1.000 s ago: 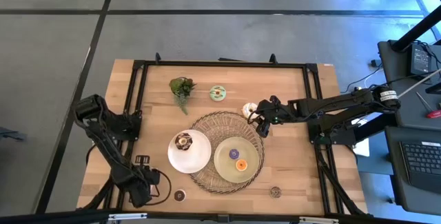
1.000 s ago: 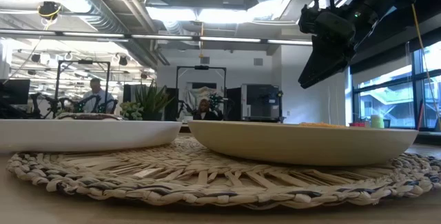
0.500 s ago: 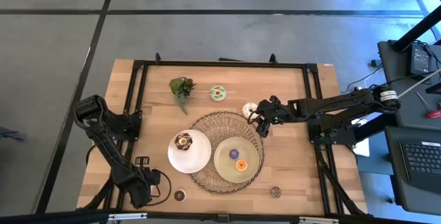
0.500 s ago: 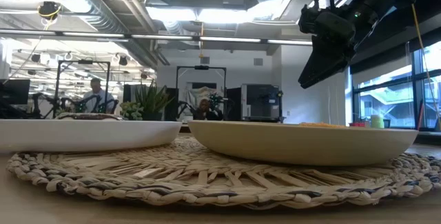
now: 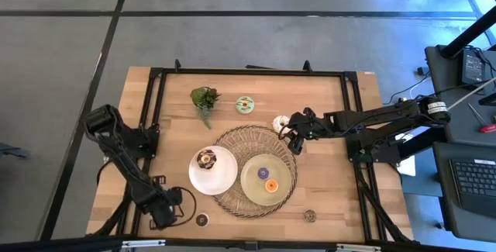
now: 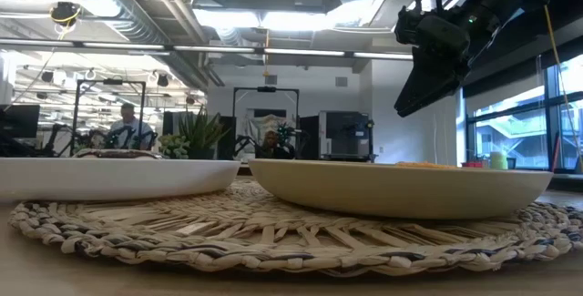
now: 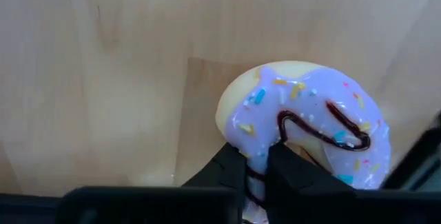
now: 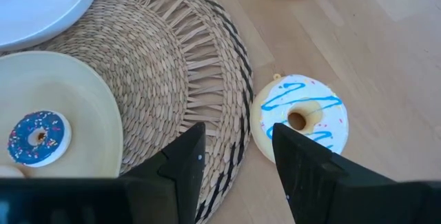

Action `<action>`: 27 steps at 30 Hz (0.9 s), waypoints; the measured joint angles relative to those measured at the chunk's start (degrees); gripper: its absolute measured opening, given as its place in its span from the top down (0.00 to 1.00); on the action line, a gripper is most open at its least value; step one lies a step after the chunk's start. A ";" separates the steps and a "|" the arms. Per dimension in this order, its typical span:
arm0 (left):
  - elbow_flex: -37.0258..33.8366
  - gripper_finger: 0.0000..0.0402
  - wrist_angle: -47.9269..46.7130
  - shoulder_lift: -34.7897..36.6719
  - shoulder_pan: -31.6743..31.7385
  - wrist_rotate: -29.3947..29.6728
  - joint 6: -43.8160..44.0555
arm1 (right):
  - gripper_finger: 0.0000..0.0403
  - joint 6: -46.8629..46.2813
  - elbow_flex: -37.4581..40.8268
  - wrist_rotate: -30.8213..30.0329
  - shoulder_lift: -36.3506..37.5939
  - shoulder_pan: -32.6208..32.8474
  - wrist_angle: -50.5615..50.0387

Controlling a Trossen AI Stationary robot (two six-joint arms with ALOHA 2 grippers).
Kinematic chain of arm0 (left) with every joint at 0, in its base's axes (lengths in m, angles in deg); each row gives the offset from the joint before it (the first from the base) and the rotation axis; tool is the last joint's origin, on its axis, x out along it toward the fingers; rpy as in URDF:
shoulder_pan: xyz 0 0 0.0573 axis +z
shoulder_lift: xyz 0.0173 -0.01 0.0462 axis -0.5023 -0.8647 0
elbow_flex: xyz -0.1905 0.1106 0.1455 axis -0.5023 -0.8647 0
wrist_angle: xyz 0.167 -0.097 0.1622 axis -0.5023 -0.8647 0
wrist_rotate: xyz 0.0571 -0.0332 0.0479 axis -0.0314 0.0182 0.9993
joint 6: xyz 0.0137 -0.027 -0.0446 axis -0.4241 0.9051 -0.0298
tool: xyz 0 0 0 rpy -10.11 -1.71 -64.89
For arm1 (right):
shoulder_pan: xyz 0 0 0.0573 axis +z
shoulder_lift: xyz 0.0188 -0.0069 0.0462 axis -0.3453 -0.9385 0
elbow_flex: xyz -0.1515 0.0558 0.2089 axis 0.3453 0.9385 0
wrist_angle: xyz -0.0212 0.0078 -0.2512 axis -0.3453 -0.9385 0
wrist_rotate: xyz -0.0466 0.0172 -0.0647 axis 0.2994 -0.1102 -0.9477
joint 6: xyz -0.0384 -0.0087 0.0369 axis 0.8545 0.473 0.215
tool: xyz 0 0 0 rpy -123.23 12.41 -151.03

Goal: Pick & Place donuts
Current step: Put the large purple donut on the white plate

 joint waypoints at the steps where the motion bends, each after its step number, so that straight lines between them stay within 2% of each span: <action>1: 0.00 0.95 -0.02 0.61 0.56 0.09 0.23 | 0.58 0.06 0.00 0.00 0.00 0.00 0.00; 6: 0.00 0.95 -1.64 5.74 3.08 4.98 4.95 | 0.58 0.28 0.00 0.00 -0.01 0.00 0.00; 12: 0.00 0.94 -2.17 12.72 8.15 21.23 15.60 | 0.58 1.38 0.00 -0.02 -0.02 0.00 0.00; 15: 0.00 0.94 -0.99 14.48 12.45 26.82 13.88 | 0.58 1.48 0.00 -0.02 -0.02 0.00 0.00; 19: 0.00 0.94 5.61 13.72 19.66 24.62 3.68 | 0.58 1.48 0.00 -0.02 -0.02 0.00 0.00; 23: 0.00 0.94 9.86 11.87 27.82 22.73 0.71 | 0.58 1.48 0.00 0.00 -0.02 -0.01 0.00; 27: 0.00 0.94 12.33 10.75 33.19 20.67 -2.03 | 0.58 1.48 0.00 -0.01 -0.02 -0.02 -0.02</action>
